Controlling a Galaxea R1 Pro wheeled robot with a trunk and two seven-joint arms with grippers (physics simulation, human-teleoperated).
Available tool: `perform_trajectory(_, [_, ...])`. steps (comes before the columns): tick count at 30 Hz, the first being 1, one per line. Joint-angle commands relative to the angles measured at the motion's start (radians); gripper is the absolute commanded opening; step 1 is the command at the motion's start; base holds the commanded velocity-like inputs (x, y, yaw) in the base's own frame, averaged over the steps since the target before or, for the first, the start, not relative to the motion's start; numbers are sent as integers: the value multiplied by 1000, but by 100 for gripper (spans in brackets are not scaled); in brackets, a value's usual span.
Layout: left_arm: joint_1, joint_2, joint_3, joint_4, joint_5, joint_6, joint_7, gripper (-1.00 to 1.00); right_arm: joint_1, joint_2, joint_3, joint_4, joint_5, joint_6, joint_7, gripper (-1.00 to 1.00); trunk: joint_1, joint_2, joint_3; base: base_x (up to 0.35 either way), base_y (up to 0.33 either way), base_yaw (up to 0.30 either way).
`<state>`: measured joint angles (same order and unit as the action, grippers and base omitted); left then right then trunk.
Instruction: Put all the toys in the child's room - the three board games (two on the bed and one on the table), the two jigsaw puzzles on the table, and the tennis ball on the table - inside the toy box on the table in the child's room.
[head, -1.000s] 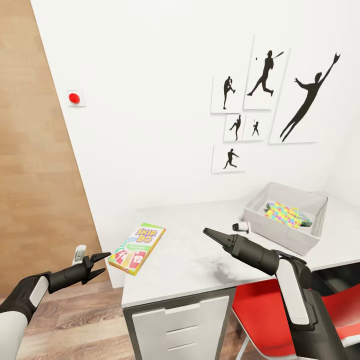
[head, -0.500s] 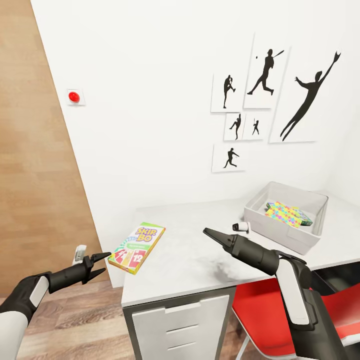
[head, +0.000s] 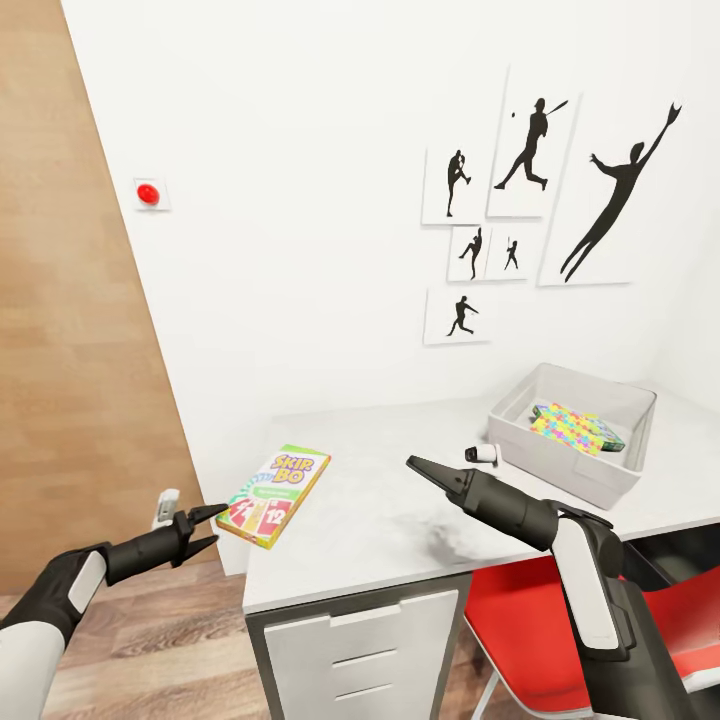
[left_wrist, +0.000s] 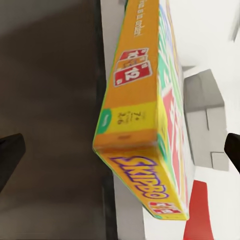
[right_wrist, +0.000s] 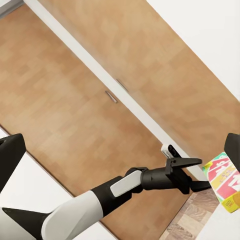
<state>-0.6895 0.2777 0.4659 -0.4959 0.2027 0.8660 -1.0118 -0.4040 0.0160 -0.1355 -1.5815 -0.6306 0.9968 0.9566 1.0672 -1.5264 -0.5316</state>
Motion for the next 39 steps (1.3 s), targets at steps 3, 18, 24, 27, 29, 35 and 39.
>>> perform_trajectory(3, [-1, -4, 2, -1, 0, 5, -2, 100, -1, 1, -1, 0, 3, 3, 5, 100, 0, -1, -1, 0, -45, 0])
perform_trajectory(18, [-1, -5, 2, -3, 0, 5, -2, 100, -1, 1, -1, 0, 4, 3, 4, 100, 0, -1, -1, 0, -51, 0])
perform_trajectory(24, [-1, -5, 1, -3, 0, 5, -2, 100, -1, 1, -1, 0, 4, 3, 4, 100, 0, -1, -1, 0, 0, 0])
perform_trajectory(27, [-1, -5, 1, -3, 0, 5, -2, 100, -1, 1, -1, 0, 4, 3, 4, 100, 0, -1, -1, 0, 0, 0])
perform_trajectory(29, [-1, -5, 1, -3, 0, 5, -2, 100, -1, 1, -1, 0, 4, 3, 4, 100, 0, -1, -1, 0, 0, 0])
perform_trajectory(35, [-1, -5, 1, -3, 0, 5, -4, -100, -1, 1, -1, 0, 5, 3, 4, 100, 0, -1, -1, 0, 0, 0])
perform_trajectory(39, [-1, -4, 2, -5, 0, 5, -4, -100, -1, 1, -1, 0, 4, 3, 4, 100, 0, -1, -1, 0, 0, 0])
